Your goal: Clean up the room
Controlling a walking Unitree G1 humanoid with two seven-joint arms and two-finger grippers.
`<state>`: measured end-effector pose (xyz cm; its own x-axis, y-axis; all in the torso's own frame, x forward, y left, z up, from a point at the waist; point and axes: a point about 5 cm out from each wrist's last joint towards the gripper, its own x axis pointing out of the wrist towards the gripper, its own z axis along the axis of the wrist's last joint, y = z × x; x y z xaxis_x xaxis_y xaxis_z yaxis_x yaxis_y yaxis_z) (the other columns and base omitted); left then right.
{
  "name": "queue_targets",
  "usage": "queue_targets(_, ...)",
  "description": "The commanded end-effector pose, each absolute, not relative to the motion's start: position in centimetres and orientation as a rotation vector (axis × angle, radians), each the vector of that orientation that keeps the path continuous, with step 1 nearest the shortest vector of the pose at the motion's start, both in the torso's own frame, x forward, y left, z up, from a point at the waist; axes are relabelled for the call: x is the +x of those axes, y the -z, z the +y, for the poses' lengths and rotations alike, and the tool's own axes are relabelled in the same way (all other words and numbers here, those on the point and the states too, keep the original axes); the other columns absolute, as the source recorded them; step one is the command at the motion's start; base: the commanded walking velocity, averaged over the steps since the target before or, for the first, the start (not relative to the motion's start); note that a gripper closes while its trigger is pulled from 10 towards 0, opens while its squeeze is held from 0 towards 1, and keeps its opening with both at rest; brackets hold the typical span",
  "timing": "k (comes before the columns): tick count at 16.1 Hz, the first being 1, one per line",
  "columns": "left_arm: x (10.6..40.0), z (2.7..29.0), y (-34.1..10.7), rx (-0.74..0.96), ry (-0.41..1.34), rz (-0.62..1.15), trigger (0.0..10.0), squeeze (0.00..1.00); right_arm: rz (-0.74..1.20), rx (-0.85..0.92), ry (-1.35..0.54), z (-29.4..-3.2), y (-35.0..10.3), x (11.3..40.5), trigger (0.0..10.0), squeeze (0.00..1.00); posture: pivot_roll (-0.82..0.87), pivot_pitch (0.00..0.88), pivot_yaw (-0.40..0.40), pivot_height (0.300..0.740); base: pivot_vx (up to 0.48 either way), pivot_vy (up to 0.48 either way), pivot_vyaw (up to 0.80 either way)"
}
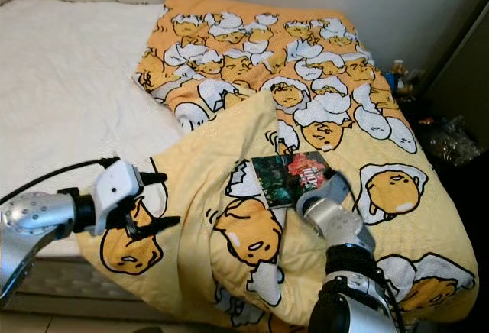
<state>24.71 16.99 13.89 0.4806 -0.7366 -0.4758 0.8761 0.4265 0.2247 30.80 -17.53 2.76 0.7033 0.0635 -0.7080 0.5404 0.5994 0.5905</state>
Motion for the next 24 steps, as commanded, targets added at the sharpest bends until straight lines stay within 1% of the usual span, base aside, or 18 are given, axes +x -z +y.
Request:
queue_targets(1, 24.9, 16.5, -14.3, 0.483, 1.055, 0.317, 10.0, 0.0, 0.741, 0.917, 0.357, -18.1, -2.5, 30.8, 10.0, 0.0, 0.09, 0.0, -0.055, 0.74, 0.0, 0.0, 0.0)
queue_targets(5, 24.9, 16.3, -14.4, 0.485, 1.069, 0.319, 10.0, 0.0, 0.665, 1.052, 0.329, -17.9, -2.6, 31.6, 10.0, 0.0, 0.1, 0.0, -0.041, 0.74, 0.0, 0.0, 0.0)
queue_targets(7, 24.7, 16.2, -14.3, 0.48, 1.078, 0.329, 10.0, 0.0, 0.65, 1.087, 0.299, -17.6, -2.6, 32.0, 10.0, 0.0, 0.1, 0.0, -0.042, 0.74, 0.0, 0.0, 0.0)
queue_targets(11, 24.6, 16.3, -14.4, 0.475, 1.072, 0.332, 10.0, 0.0, 0.597, 1.111, 0.265, -17.7, -3.5, 33.0, 10.0, 0.0, 0.11, 0.0, -0.046, 0.74, 0.0, 0.0, 0.0)
queue_targets(13, 24.6, 16.3, -14.4, 0.475, 1.068, 0.334, 10.0, 0.0, 0.614, 1.103, 0.275, -17.7, -3.2, 32.8, 10.0, 0.0, 0.11, 0.0, -0.046, 0.74, 0.0, 0.0, 0.0)
queue_targets(15, 24.4, 16.1, -14.0, 0.474, 1.061, 0.342, 10.0, 0.0, 0.636, 1.079, 0.301, -17.6, -1.9, 32.0, 10.0, 0.0, 0.12, 0.0, -0.045, 0.74, 0.0, 0.0, 0.0)
queue_targets(17, 24.3, 15.9, -13.9, 0.473, 1.055, 0.347, 10.0, 0.0, 0.608, 1.077, 0.328, -17.8, -1.4, 31.7, 10.0, 0.0, 0.13, 0.0, -0.054, 0.74, 0.0, 0.0, 0.0)
queue_targets(19, 24.3, 15.8, -13.9, 0.466, 1.043, 0.344, 10.0, 0.0, 0.548, 1.111, 0.384, -18.5, -1.1, 31.4, 10.0, 0.0, 0.14, 0.0, -0.053, 0.74, 0.0, 0.0, 0.0)
queue_targets(21, 24.3, 15.9, -14.0, 0.468, 1.038, 0.342, 10.0, 0.0, 0.487, 1.162, 0.403, -18.8, -1.4, 31.6, 10.0, 0.0, 0.14, 0.0, -0.042, 0.74, 0.0, 0.0, 0.0)
queue_targets(23, 24.2, 16.0, -14.1, 0.469, 1.042, 0.347, 10.0, 0.0, 0.429, 1.242, 0.373, -18.6, -1.8, 32.0, 10.0, 0.0, 0.15, 0.0, -0.031, 0.74, 0.0, 0.0, 0.0)
queue_targets(24, 24.0, 16.0, -14.2, 0.474, 1.061, 0.362, 10.0, 0.0, 0.419, 1.289, 0.315, -17.6, -2.3, 32.5, 10.0, 0.0, 0.16, 0.0, -0.027, 0.74, 0.0, 0.0, 0.0)
